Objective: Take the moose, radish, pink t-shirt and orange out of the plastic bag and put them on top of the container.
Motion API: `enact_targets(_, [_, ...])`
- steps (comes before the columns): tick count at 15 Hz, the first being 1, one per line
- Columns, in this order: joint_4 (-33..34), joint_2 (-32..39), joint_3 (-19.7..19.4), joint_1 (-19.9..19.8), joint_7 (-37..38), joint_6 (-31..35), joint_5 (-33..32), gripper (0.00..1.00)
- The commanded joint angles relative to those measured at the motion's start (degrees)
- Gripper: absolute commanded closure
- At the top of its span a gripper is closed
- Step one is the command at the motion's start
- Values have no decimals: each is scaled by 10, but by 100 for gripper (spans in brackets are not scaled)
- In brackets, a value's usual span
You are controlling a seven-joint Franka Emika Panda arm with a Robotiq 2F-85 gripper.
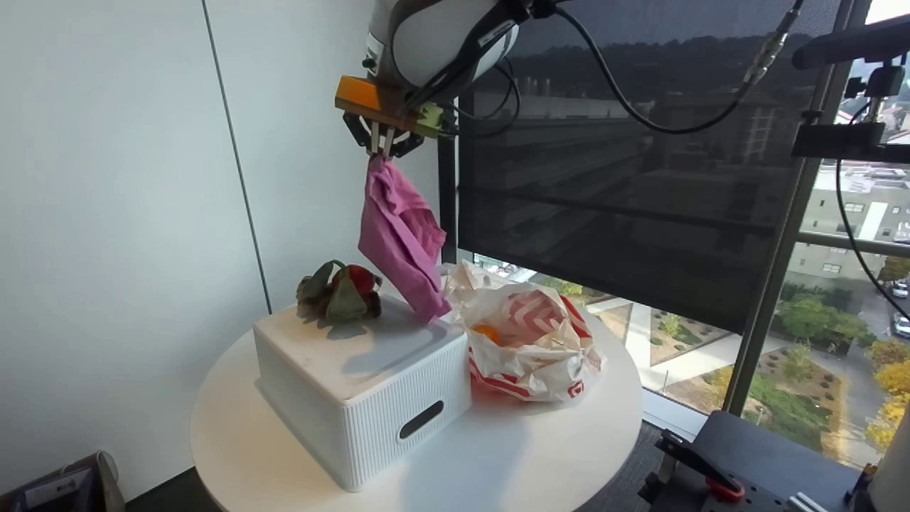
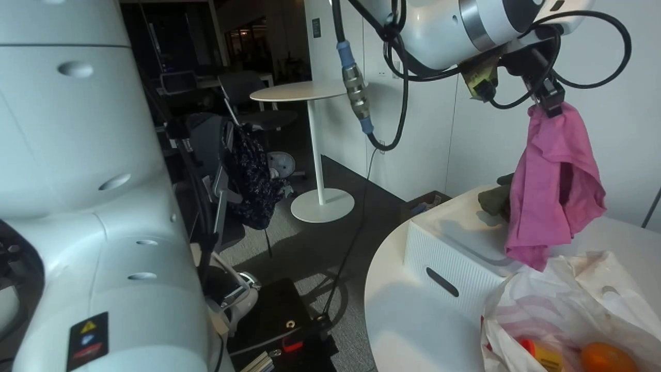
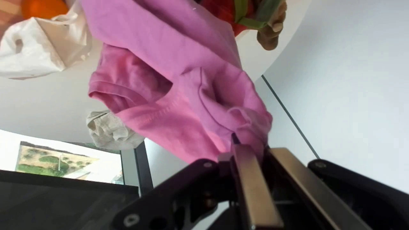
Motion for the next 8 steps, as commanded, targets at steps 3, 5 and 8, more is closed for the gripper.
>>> enact_targets(3, [10, 17, 22, 4, -67, 124, 95, 89])
enact_targets(5, [11, 34, 38, 6, -105, 142, 136, 90])
enact_targets(8, [10, 72, 69, 3, -166, 147, 195, 89])
